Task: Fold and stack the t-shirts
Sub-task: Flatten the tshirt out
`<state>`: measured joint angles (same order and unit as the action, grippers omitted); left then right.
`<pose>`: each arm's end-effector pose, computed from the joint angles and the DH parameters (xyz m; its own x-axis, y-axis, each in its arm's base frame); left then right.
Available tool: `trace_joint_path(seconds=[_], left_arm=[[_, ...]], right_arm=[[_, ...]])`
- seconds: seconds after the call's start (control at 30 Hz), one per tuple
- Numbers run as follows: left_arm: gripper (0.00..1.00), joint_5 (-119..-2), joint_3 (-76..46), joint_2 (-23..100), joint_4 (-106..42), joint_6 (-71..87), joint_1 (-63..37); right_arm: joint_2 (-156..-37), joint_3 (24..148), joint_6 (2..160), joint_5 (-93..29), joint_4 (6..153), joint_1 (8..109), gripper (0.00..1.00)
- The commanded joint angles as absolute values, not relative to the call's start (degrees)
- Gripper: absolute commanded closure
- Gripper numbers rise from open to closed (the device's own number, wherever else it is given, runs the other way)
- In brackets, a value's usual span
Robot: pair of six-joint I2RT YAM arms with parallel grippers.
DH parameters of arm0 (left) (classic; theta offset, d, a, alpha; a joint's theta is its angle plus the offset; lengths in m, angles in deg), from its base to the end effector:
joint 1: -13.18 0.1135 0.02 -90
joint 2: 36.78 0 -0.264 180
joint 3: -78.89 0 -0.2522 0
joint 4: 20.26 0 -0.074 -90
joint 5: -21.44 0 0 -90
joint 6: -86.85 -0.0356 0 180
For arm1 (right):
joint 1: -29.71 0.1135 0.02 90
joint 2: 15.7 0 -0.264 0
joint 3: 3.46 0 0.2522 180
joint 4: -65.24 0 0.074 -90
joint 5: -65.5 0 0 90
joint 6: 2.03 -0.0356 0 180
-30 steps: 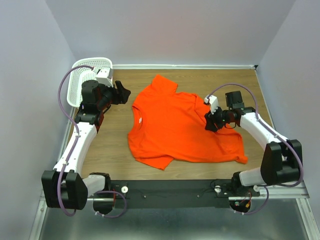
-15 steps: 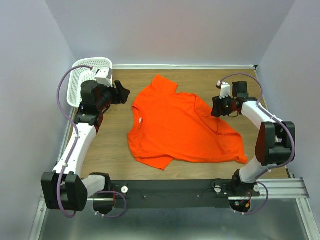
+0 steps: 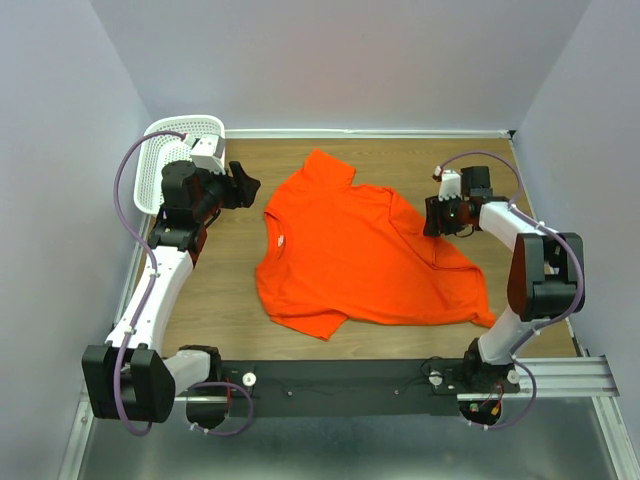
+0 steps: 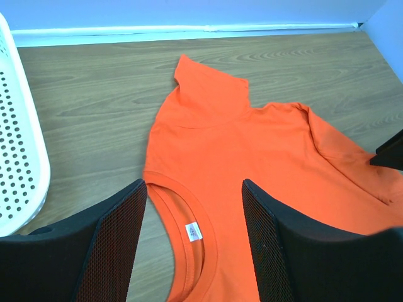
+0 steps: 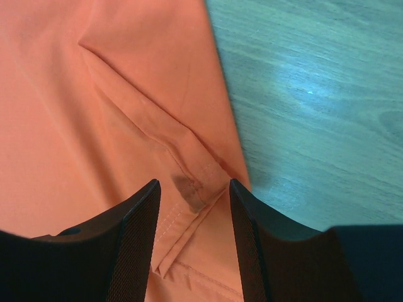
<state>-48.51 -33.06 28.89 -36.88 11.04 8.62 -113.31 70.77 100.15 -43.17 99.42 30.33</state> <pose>0.2655 -0.0334 0.3381 -0.3372 -0.2041 -0.9190 0.3334 0.8870 -0.3194 0.3441 0.0151 0.1842 -0.7865 -0.2084 -0.5813 -0.3559 0.9223 0.1509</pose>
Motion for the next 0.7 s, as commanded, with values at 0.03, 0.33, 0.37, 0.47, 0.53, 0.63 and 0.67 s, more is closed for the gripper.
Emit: trace_joint_path(seconds=[0.03,0.33,0.37,0.47,0.53,0.63,0.67], left_arm=[[0.30,-48.4,-34.1,27.6,-36.6,10.4,8.7],[0.30,-48.4,-34.1,27.9,-36.7,10.3,8.7],[0.30,-48.3,-34.1,27.8,-36.7,10.3,8.7],[0.30,-48.4,-34.1,27.9,-36.7,10.3,8.7],[0.30,-48.4,-34.1,28.1,-36.7,10.3,8.8],[0.30,-48.3,-34.2,28.1,-36.7,10.3,8.7],[0.30,-48.3,-34.2,28.2,-36.7,10.3,8.7]], right_arm=[[-114.7,70.2,99.5,-42.7,98.2,30.0,0.46],[-115.1,70.1,99.4,-43.0,98.3,28.8,0.55],[-115.3,70.2,99.5,-43.0,98.3,28.8,0.57],[-115.8,70.3,99.5,-42.7,98.3,28.8,0.62],[-116.1,70.5,99.6,-42.9,98.4,28.8,0.62],[-116.0,70.5,99.7,-43.7,98.4,28.8,0.63],[-116.0,70.5,99.7,-44.2,98.5,28.8,0.66]])
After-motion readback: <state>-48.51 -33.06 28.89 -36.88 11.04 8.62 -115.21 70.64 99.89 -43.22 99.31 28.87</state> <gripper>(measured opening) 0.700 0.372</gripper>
